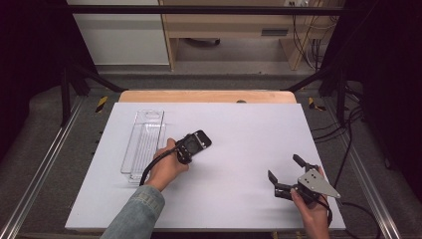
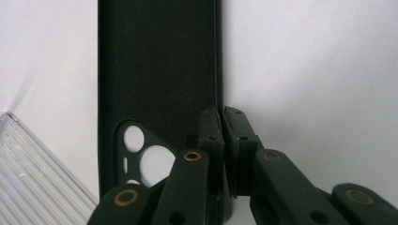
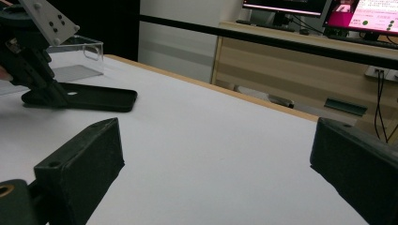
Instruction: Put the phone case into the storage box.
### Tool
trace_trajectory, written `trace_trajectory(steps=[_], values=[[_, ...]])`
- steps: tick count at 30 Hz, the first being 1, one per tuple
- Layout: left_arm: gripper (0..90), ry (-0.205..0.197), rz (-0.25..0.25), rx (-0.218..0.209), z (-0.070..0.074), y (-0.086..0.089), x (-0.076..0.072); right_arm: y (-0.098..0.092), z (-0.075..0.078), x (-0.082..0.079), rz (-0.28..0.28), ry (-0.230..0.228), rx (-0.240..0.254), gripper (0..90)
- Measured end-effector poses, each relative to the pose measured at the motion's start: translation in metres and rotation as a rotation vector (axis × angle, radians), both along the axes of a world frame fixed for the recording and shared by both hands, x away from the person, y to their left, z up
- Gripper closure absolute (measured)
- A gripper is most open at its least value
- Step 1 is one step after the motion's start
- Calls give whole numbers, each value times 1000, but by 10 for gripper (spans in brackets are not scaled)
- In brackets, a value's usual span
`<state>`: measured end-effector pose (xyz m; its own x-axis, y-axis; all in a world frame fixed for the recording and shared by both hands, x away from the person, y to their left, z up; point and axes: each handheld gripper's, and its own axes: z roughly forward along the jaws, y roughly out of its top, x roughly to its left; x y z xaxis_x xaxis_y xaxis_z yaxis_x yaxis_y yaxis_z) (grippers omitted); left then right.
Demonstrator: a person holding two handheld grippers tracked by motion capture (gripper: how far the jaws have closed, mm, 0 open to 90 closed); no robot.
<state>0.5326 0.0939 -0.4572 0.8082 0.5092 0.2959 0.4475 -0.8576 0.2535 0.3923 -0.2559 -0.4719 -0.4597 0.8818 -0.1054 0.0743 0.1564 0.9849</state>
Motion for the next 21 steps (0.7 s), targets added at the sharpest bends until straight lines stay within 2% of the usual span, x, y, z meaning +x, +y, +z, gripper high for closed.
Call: trace_trajectory(steps=[8,15,21], values=[[866,-14,-12,2,2,0,-1,0,0,0,0,1,1,30],[867,-55,-35,11,7,-2,-3,0,0,0,0,2,0,30],[867,-92,-63,6,16,-3,-9,1,-1,1,3,2,-4,30]])
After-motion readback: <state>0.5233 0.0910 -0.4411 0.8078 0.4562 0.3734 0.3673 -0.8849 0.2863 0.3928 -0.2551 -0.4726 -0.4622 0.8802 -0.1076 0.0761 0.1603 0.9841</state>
